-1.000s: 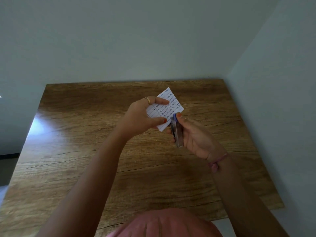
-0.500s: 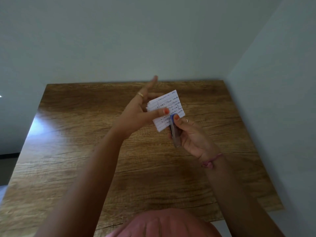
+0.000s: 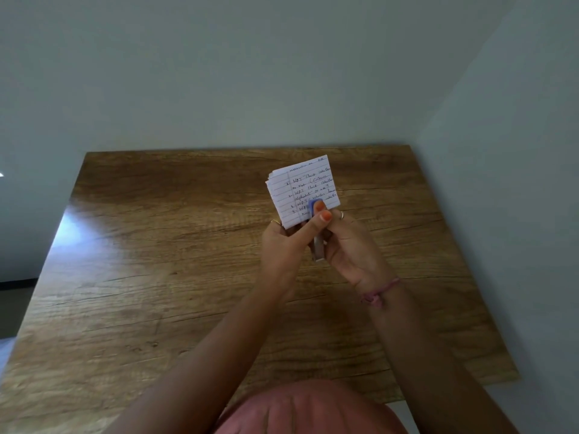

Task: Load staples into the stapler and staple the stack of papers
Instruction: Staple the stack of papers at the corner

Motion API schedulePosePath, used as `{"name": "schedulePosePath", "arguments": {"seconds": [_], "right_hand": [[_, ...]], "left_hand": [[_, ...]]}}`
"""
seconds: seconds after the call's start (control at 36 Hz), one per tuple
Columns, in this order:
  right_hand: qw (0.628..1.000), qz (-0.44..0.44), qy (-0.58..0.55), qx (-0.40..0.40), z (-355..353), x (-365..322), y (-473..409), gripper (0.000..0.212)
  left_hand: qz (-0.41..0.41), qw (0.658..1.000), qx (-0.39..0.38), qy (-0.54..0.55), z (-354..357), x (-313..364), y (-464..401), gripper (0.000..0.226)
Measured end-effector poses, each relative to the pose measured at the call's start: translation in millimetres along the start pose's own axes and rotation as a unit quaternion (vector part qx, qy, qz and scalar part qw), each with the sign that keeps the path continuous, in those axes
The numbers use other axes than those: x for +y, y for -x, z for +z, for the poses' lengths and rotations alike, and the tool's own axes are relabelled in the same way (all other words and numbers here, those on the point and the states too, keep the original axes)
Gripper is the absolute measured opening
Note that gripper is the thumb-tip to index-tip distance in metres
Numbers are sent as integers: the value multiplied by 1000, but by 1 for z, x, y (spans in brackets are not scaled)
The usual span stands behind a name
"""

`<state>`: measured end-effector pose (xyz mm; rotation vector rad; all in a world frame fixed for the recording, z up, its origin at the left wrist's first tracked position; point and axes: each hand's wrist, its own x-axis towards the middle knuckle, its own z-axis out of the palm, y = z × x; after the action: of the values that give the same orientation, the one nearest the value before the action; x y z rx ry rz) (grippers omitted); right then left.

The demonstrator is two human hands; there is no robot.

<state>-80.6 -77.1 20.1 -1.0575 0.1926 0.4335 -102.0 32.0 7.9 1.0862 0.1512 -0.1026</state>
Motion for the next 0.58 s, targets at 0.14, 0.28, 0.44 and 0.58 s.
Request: {"name": "schedulePosePath", "arguments": {"seconds": [0.14,0.28,0.44,0.58], "right_hand": [[1000,2,-7,0,0,1,-1,32],[1000,8,18,16,5,4,-2,29],[998,0,41,38,11,9,-4,20],[998,-25,38,52,16,7,-4,14]], "left_hand": [[2,1000,19,23,4,0,1,34],[3,999,42,31,4,1,3,37],[-5,998,58,35,2,3,3,41],[-1,997,56,53,3,8,1,43]]}}
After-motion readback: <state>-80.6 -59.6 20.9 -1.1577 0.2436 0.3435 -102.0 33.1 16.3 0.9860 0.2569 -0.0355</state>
